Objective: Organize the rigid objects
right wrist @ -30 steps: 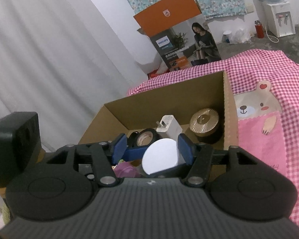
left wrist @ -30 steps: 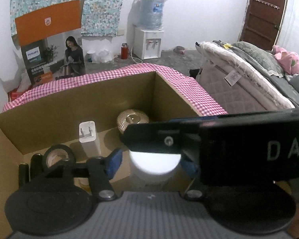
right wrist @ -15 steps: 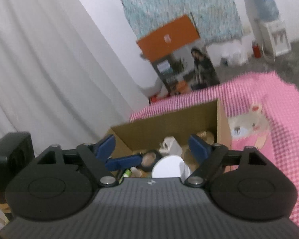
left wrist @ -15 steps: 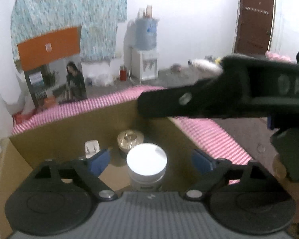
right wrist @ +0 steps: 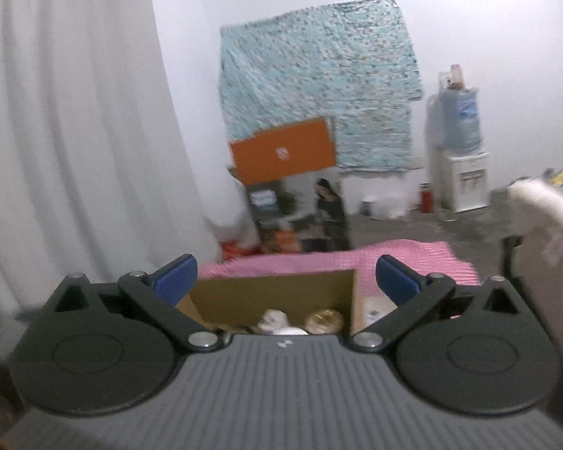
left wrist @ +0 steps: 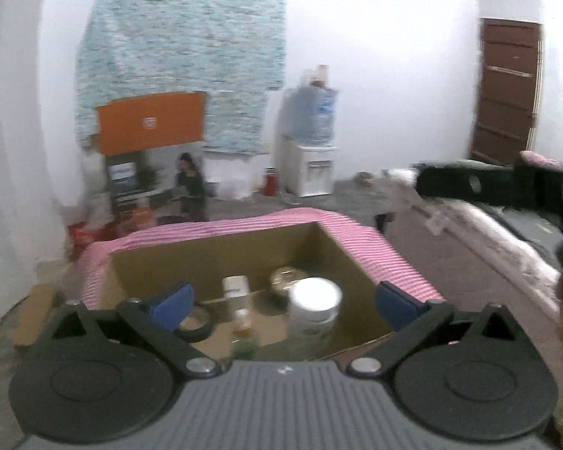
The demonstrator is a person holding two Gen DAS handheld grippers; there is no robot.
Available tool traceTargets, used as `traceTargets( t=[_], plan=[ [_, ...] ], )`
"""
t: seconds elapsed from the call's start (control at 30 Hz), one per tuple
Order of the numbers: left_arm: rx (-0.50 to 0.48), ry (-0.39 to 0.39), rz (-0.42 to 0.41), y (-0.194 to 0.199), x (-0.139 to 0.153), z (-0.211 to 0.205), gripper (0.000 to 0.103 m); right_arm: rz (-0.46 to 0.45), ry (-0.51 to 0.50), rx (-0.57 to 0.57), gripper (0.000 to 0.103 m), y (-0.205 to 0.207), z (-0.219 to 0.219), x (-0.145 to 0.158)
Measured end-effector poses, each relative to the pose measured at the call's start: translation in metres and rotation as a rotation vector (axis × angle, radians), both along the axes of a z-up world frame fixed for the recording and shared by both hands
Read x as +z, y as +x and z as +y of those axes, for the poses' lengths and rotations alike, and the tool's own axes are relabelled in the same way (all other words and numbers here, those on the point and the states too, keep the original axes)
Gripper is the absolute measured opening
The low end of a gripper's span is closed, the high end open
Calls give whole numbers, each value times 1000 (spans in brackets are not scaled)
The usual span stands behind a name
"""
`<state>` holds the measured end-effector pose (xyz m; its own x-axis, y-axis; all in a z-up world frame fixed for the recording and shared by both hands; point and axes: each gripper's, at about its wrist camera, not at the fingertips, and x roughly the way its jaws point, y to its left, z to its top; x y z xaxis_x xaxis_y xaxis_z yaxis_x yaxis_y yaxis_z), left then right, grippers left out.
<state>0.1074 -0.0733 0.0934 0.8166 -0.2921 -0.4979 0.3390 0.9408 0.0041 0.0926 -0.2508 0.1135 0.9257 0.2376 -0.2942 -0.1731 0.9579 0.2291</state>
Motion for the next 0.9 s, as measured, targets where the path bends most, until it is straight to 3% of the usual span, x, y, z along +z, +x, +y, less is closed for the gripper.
traceTargets(
  t=[0.2,0.33,0.5,0.63,0.77,0.9],
  plan=[
    [61,14,-15,-16,1,12,103,35,-263,-112,102,-16,40,-5],
    [119,50,-10,-21,-2,13,103,59,-298,-151,102,-23,52,-10],
    [162,36,26,-25,-9,23,103,58,-349,-187,102,-34,66,-21],
    [223,69,35,-19,-15,31,103,106,-289,-127,102,-36,74,-39],
    [246,56,67,-11,-23,40,103,195,-126,-41,102,-23,72,-62],
    [260,47,110,-4,-27,47,103,260,-58,-55,102,-6,74,-75]
  ],
)
